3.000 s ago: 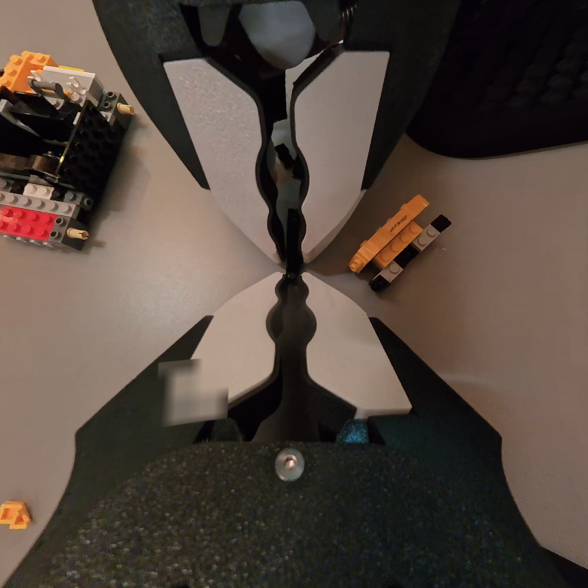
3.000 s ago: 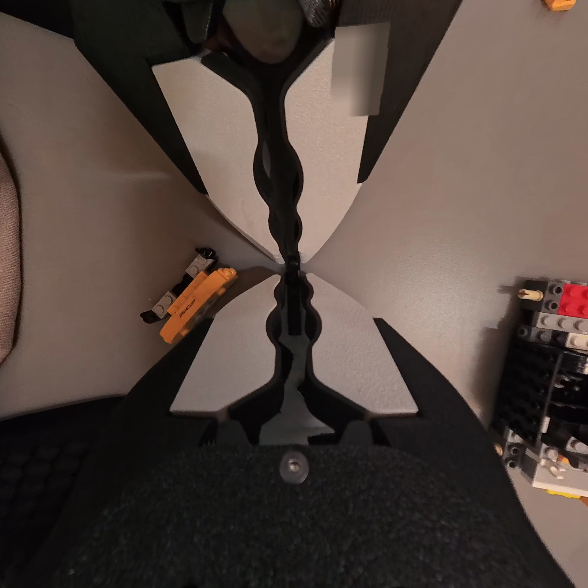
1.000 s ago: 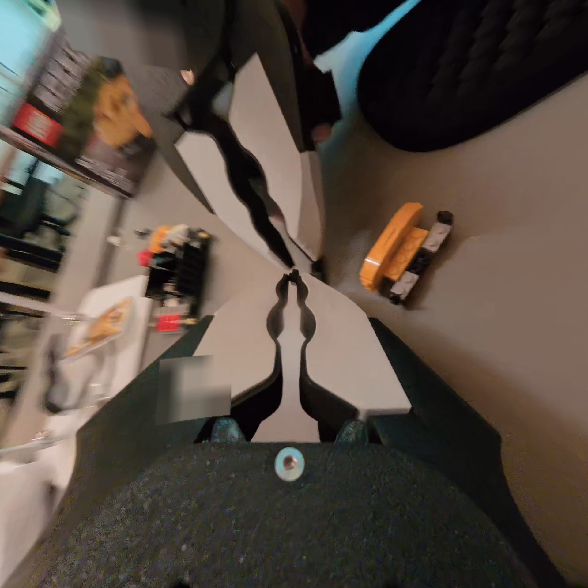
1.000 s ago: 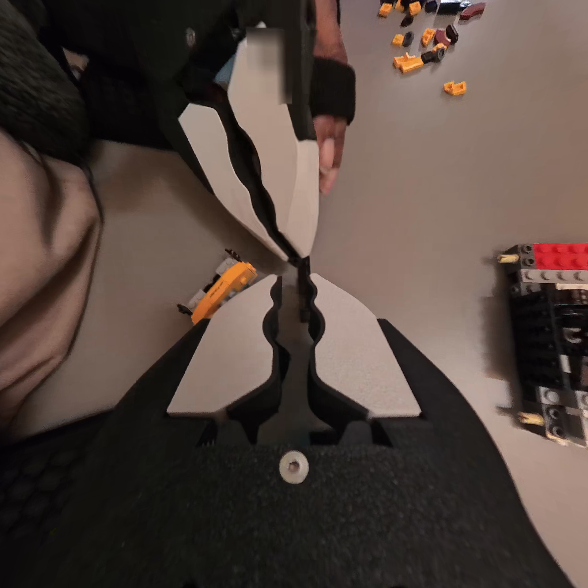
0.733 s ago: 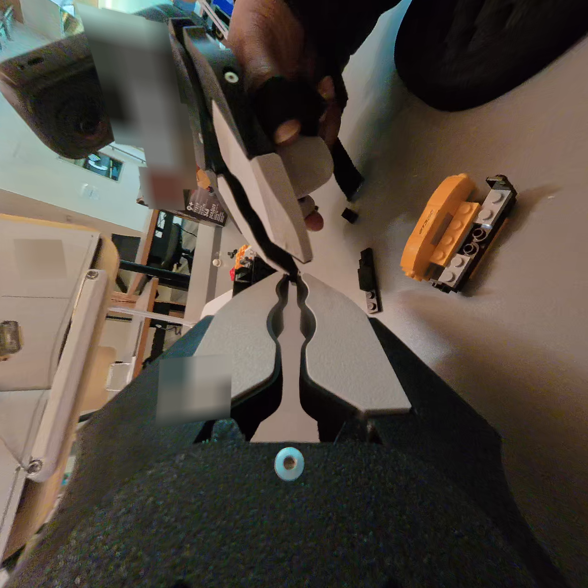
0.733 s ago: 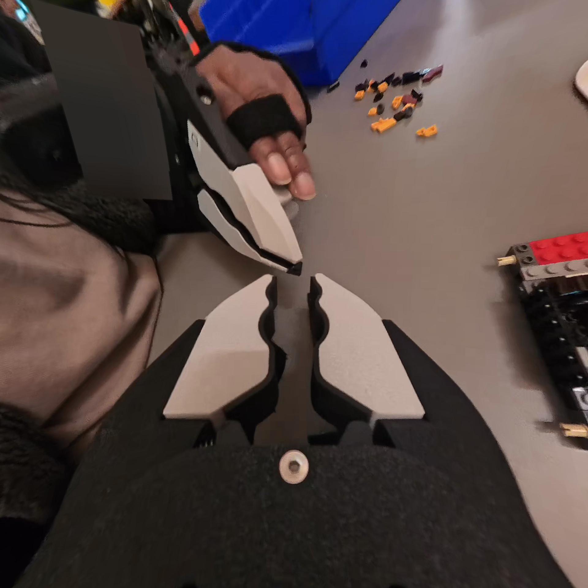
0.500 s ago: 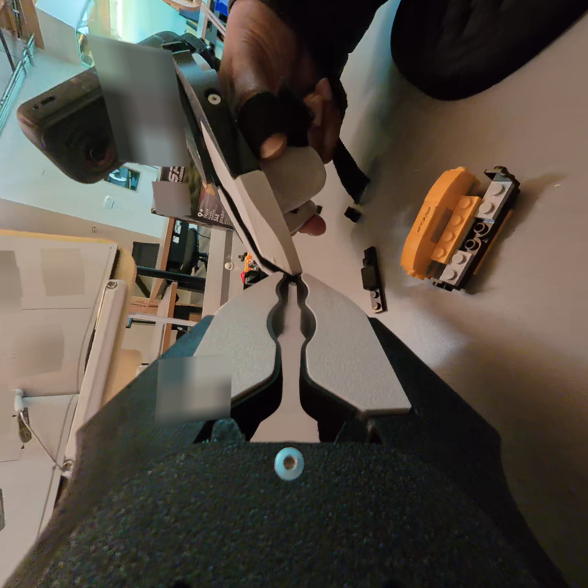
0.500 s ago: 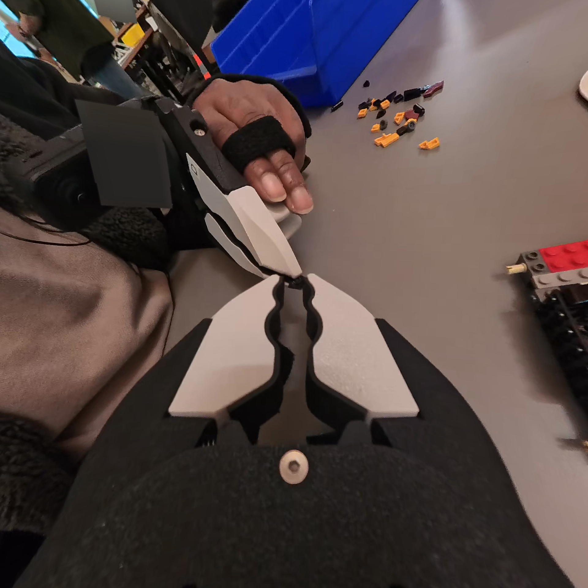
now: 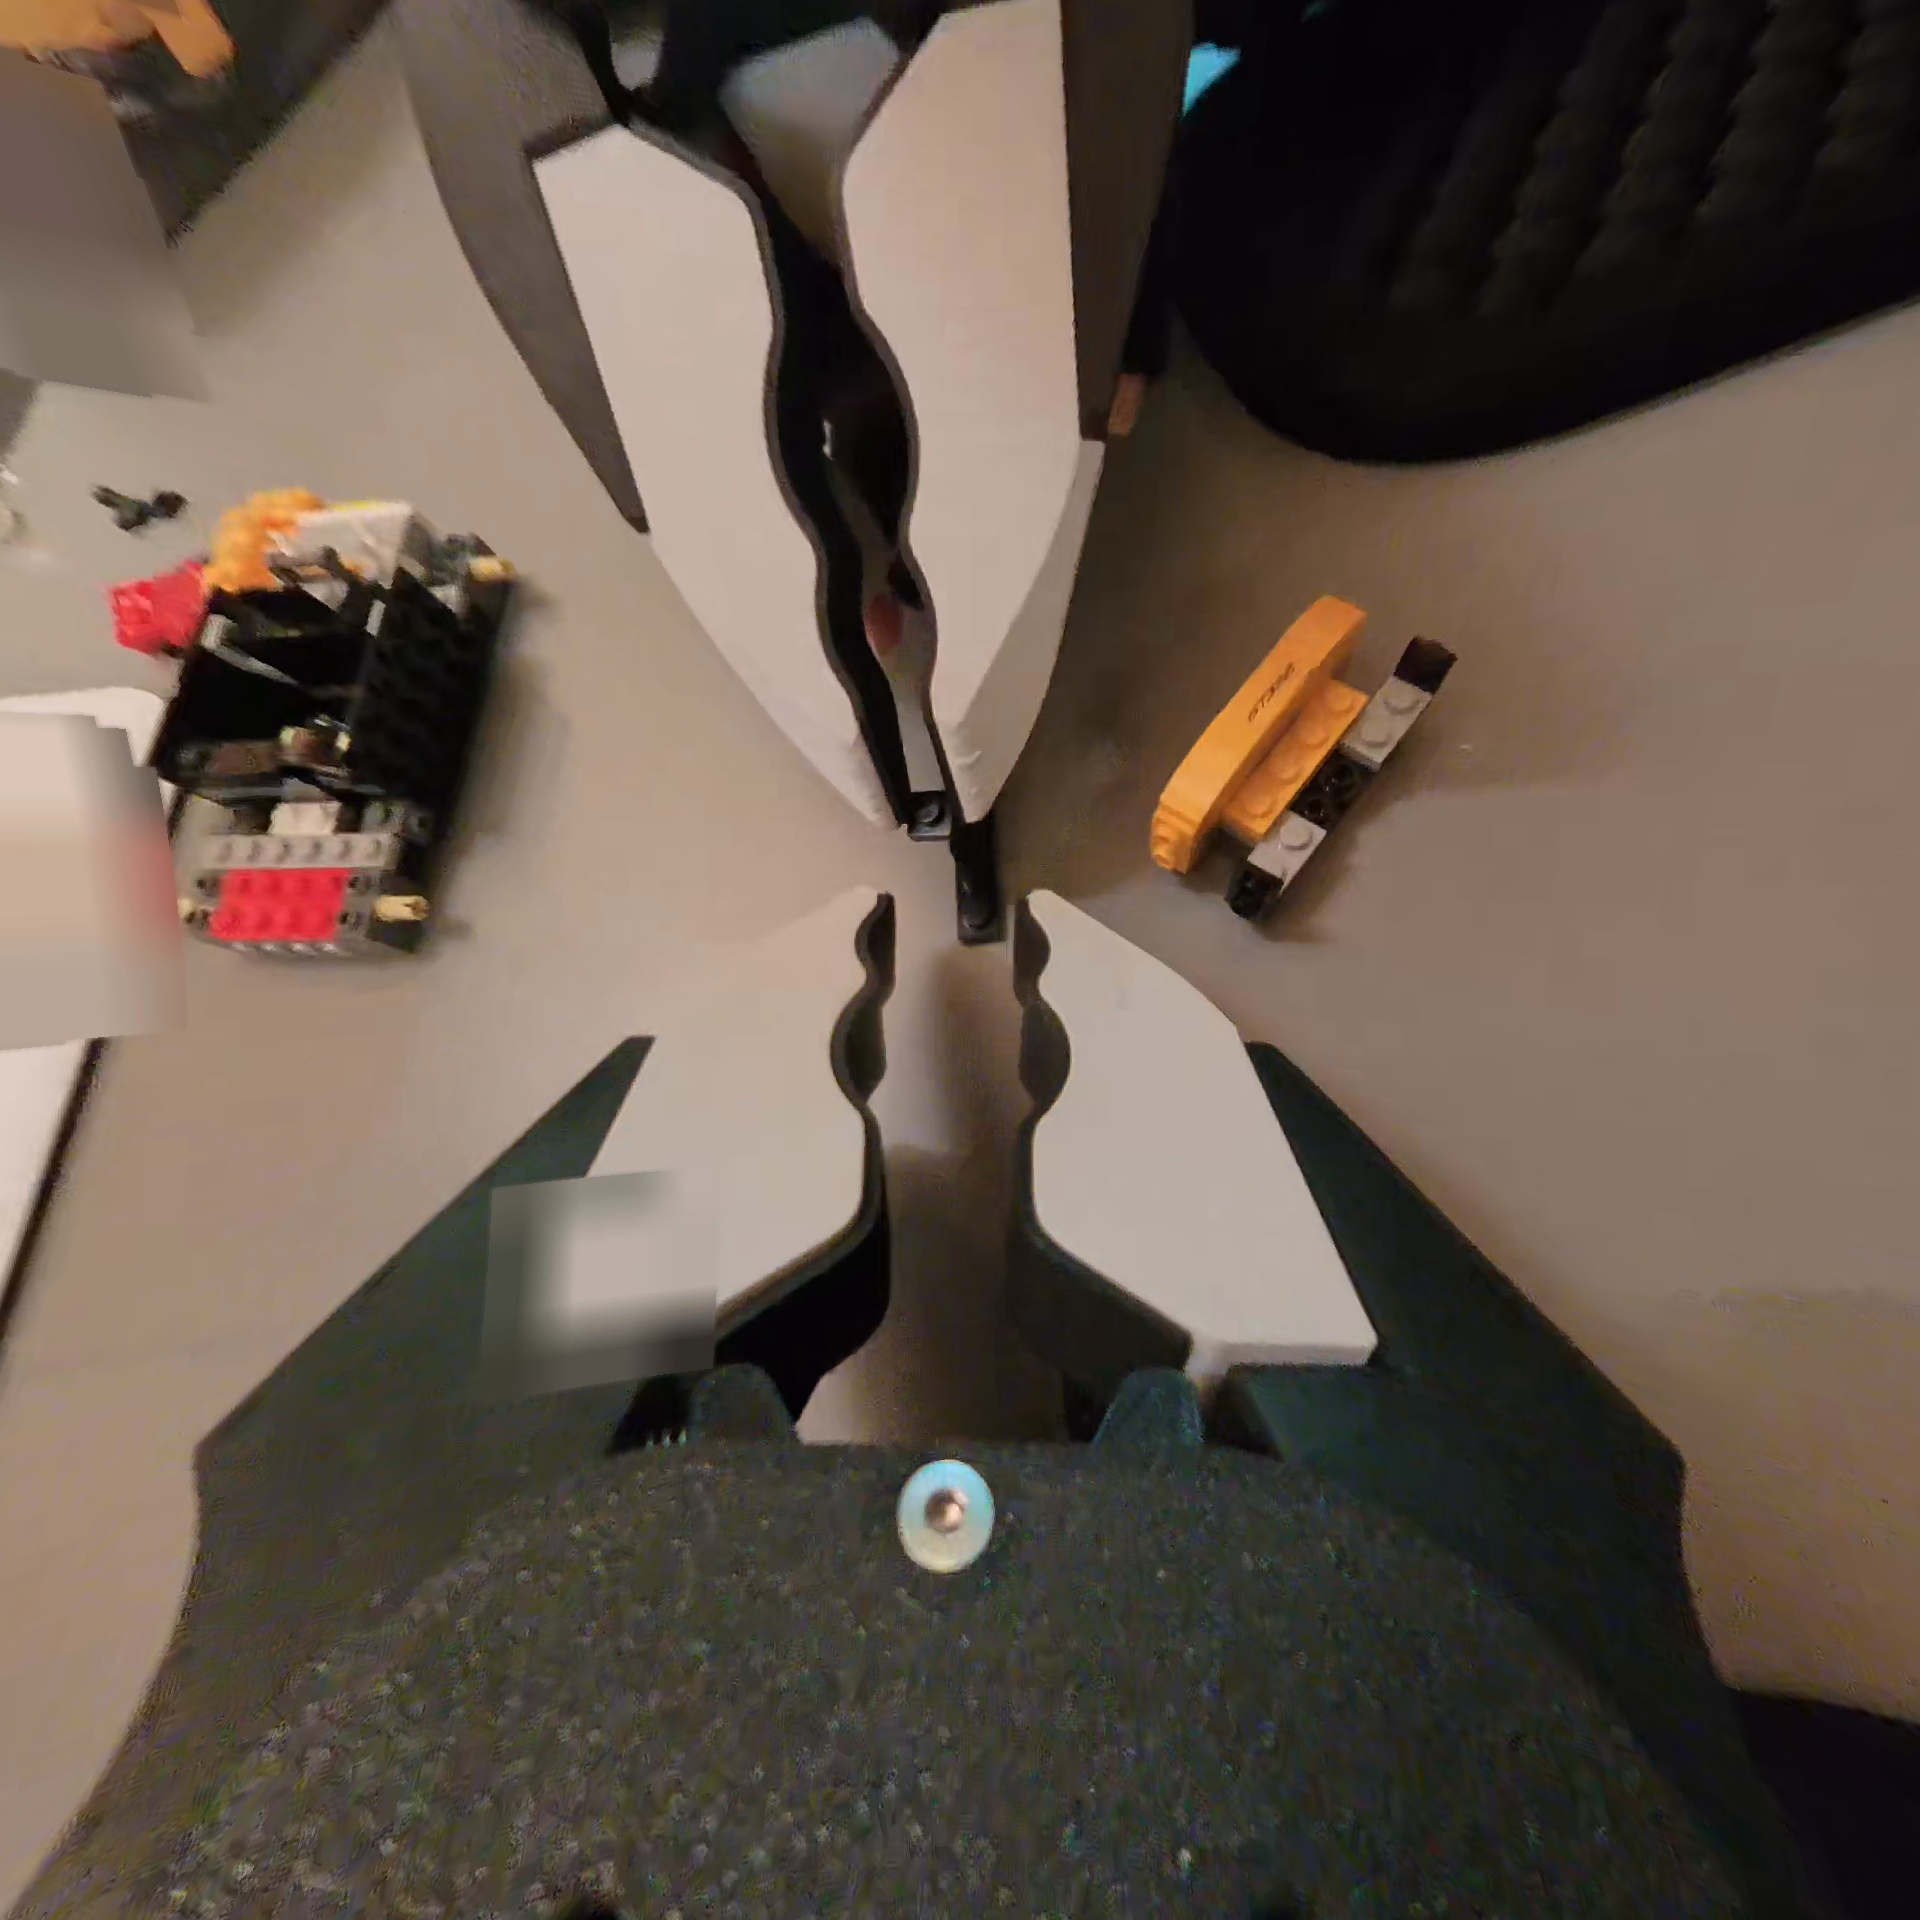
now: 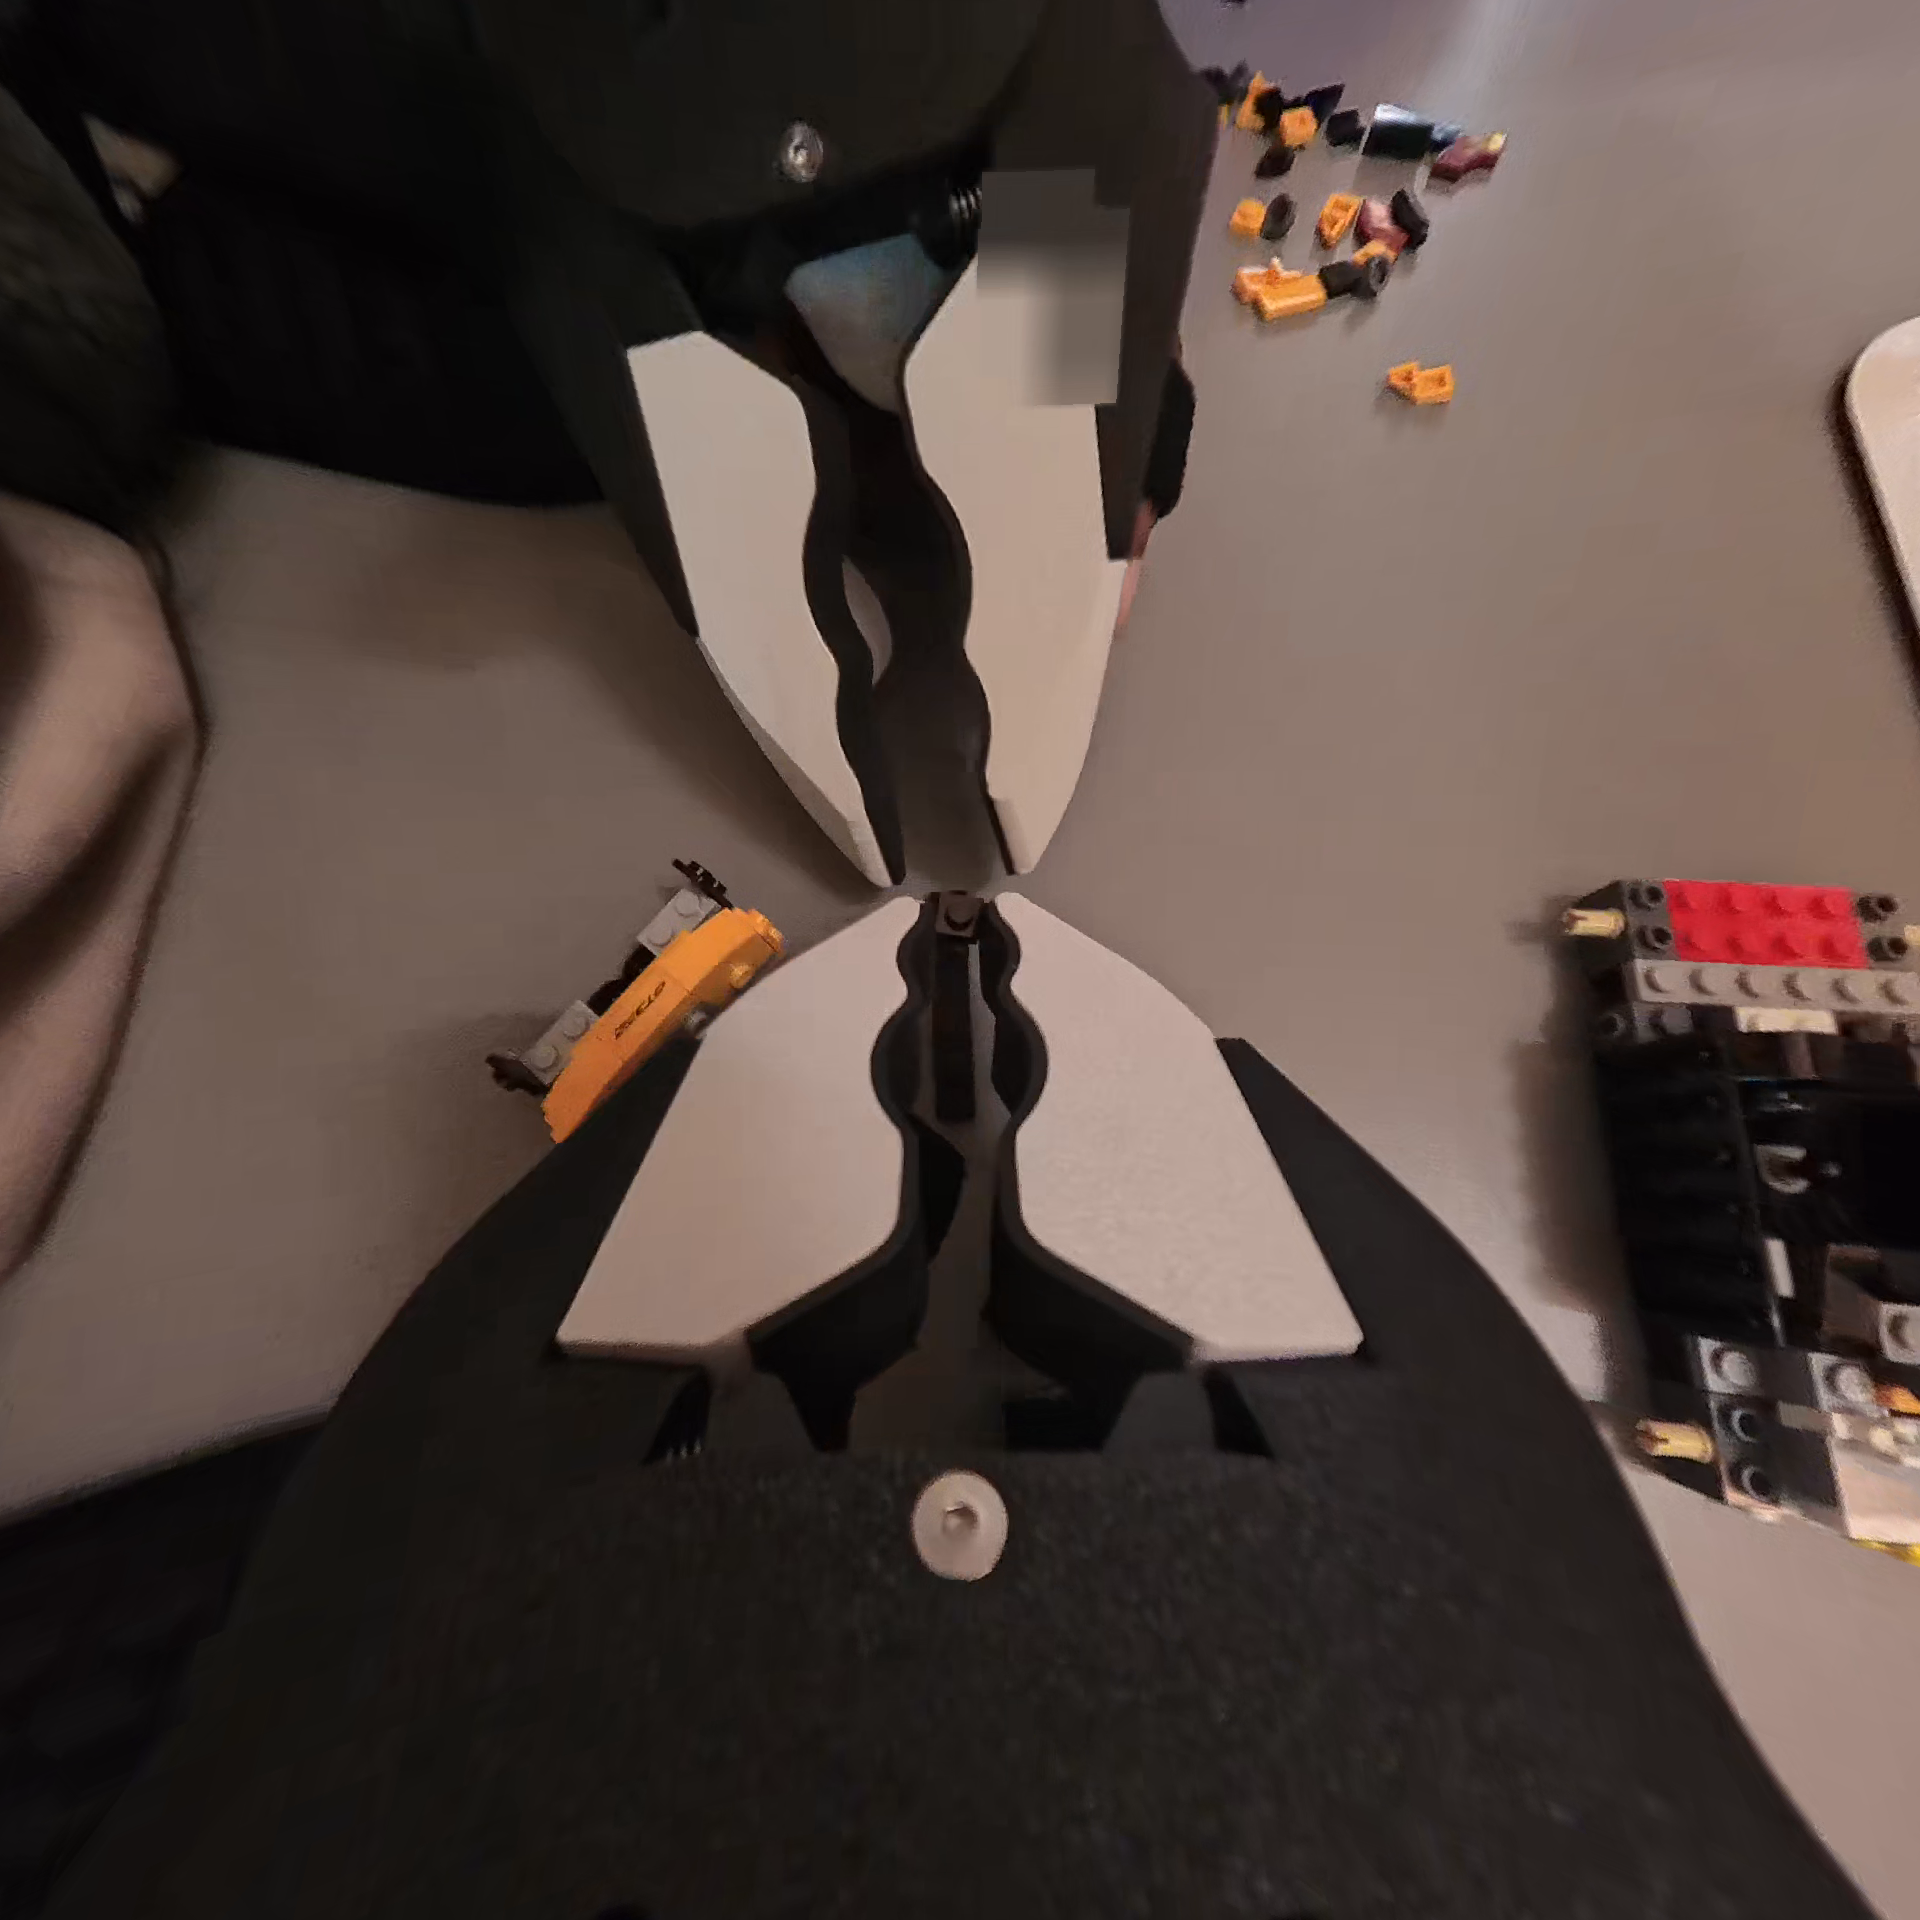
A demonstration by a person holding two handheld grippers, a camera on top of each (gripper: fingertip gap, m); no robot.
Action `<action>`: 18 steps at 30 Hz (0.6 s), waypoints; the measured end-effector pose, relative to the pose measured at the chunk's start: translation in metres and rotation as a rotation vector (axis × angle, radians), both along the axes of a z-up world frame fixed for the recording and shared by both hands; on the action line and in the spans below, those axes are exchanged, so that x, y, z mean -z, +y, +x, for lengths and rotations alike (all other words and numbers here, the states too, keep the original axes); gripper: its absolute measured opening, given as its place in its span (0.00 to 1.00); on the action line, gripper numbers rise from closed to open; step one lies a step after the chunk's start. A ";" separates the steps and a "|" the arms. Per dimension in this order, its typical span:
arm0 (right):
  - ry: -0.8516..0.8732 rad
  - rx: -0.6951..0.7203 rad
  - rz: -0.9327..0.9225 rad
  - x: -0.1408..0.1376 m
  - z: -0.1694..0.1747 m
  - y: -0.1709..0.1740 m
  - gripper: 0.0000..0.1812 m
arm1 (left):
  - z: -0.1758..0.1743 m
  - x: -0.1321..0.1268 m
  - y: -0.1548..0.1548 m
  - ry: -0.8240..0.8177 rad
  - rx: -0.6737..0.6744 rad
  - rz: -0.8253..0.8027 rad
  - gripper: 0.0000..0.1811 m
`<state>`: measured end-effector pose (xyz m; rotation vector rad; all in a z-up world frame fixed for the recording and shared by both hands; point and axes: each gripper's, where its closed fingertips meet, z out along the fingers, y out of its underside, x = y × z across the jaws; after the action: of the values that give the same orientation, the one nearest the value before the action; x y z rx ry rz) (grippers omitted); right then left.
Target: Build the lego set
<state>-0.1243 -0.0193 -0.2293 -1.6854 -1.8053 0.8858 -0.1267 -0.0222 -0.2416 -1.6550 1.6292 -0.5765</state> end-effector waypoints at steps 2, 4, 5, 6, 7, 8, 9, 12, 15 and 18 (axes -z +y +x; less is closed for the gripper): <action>-0.034 -0.003 0.040 0.005 -0.001 0.000 0.04 | 0.000 0.008 -0.001 0.043 0.001 -0.008 0.12; -0.063 -0.016 0.076 0.009 -0.002 0.000 0.04 | 0.002 0.011 -0.003 0.050 -0.003 -0.032 0.11; -0.076 -0.020 0.088 0.010 -0.002 -0.001 0.04 | 0.002 0.012 -0.003 0.051 -0.009 -0.046 0.10; -0.087 -0.025 0.098 0.012 -0.002 -0.001 0.04 | 0.002 0.012 -0.003 0.052 -0.010 -0.053 0.08; -0.098 -0.030 0.103 0.013 -0.002 -0.001 0.04 | 0.003 0.012 -0.004 0.051 -0.006 -0.058 0.07; -0.108 -0.037 0.103 0.014 -0.002 -0.002 0.04 | 0.003 0.013 -0.005 0.049 -0.006 -0.062 0.05; -0.120 -0.044 0.101 0.016 -0.002 -0.003 0.04 | 0.003 0.013 -0.004 0.047 -0.011 -0.067 0.05; -0.140 -0.066 0.108 0.018 -0.003 -0.005 0.04 | 0.003 0.013 -0.004 0.047 -0.018 -0.077 0.04; -0.166 -0.076 0.113 0.021 -0.002 -0.005 0.04 | 0.003 0.013 -0.004 0.048 -0.019 -0.077 0.04; -0.180 -0.086 0.114 0.022 -0.001 -0.005 0.04 | 0.002 0.013 -0.004 0.048 -0.015 -0.076 0.04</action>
<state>-0.1256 -0.0243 -0.2510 -1.6715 -2.0205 0.6694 -0.1242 -0.0259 -0.2542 -1.7467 1.6458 -0.6018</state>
